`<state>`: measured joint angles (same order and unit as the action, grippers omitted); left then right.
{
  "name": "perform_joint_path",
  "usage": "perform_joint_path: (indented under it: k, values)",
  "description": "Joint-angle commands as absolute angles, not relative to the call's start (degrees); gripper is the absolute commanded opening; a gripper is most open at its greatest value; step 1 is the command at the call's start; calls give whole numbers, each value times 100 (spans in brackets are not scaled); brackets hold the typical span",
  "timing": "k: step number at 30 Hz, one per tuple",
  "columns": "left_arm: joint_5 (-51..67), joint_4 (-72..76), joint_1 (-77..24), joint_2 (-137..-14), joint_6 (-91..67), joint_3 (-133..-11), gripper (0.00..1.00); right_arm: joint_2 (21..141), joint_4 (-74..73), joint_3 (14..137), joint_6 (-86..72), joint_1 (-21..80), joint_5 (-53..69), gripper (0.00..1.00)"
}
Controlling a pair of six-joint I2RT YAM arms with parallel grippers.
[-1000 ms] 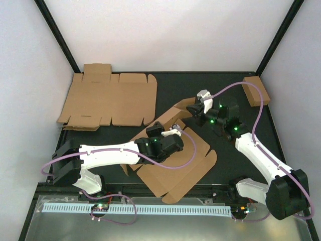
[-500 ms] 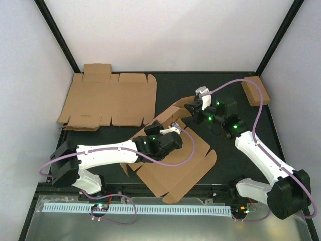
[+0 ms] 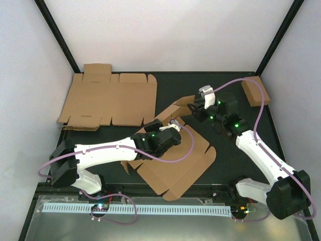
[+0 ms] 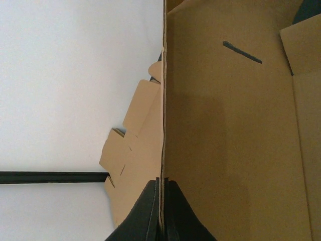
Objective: Fold the paper box
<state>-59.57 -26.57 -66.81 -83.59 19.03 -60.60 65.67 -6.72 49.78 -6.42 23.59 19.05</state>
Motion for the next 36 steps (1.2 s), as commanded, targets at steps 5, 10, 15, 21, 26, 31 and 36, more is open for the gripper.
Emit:
perform_joint_path:
  k: [5, 10, 15, 21, 26, 31, 36]
  values:
    - [-5814, -2626, -6644, -8244, 1824, -6131, 2, 7150, -287, 4900, 383, 1196, 3081, 53]
    - [-5756, -2501, -6644, -8201, 1848, -6000, 2, 7717, 361, 4718, 1042, 809, 4450, 72]
    - [-5713, -2388, -6635, -8211, 1897, -5928, 2, 8346, 703, 4866, 1415, 535, 5168, 97]
    - [-5746, -2228, -6635, -8239, 1970, -5812, 2, 9238, 159, 5689, 1907, 365, 5635, 98]
    - [-5814, -2129, -6627, -8324, 2052, -5802, 1, 9757, -272, 6362, 2042, 360, 5817, 96]
    - [-5819, -2110, -6593, -8342, 2031, -5766, 2, 10188, -1187, 7022, 2602, 371, 6244, 89]
    - [-5742, -2088, -6549, -8294, 2039, -5761, 1, 10435, -2081, 7482, 3245, 464, 6459, 69]
